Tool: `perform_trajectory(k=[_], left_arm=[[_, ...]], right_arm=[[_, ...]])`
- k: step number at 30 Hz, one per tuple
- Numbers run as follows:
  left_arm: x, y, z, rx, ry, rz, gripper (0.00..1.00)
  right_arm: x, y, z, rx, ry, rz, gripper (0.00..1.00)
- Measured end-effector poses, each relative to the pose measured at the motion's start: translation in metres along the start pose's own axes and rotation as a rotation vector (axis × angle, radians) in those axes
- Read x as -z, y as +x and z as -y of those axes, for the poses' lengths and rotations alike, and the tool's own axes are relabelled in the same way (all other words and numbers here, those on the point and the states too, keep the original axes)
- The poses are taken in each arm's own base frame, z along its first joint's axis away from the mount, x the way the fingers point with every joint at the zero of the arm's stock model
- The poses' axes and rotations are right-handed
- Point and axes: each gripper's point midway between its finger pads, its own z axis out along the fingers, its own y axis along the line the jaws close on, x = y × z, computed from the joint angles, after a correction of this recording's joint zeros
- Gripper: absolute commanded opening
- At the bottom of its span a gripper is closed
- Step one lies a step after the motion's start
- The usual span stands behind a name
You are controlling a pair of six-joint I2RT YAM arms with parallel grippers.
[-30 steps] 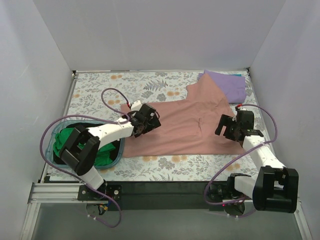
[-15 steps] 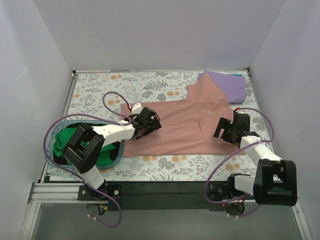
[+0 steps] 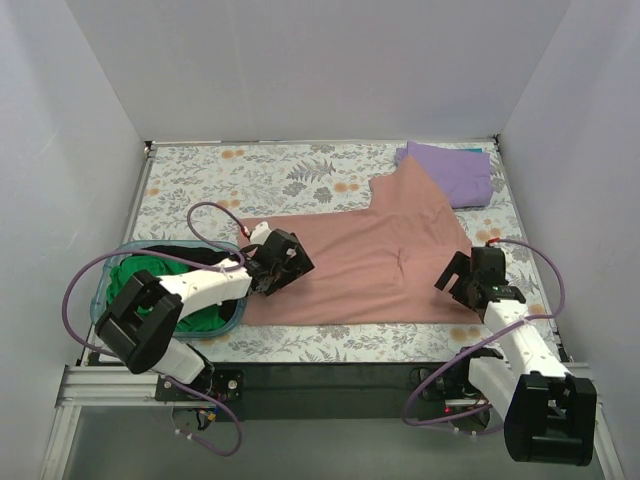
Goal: Fold and stack the t-shirts
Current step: Fold the tshirt
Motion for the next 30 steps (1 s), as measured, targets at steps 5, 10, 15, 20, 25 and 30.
perform_trajectory(k=[5, 10, 15, 20, 25, 30], left_arm=[[0.015, 0.018, -0.008, -0.015, -0.005, -0.048, 0.97], [0.030, 0.038, -0.016, -0.029, -0.028, -0.087, 0.97], [0.042, 0.042, -0.024, -0.023, -0.055, -0.092, 0.97], [0.052, 0.022, -0.019, -0.024, -0.100, -0.031, 0.98], [0.058, -0.013, 0.017, -0.013, -0.073, 0.075, 0.98], [0.045, -0.033, 0.033, -0.018, -0.097, 0.128, 0.98]], right_arm=[[0.006, 0.004, 0.005, -0.079, 0.004, 0.012, 0.98], [0.016, 0.009, 0.007, -0.136, -0.007, 0.024, 0.99], [0.031, 0.003, 0.008, -0.150, -0.020, 0.069, 0.98], [0.047, -0.021, -0.003, -0.103, -0.053, 0.105, 0.98], [0.047, -0.049, -0.033, -0.034, -0.141, 0.089, 0.98], [0.026, -0.042, -0.066, 0.059, -0.218, 0.003, 0.99]])
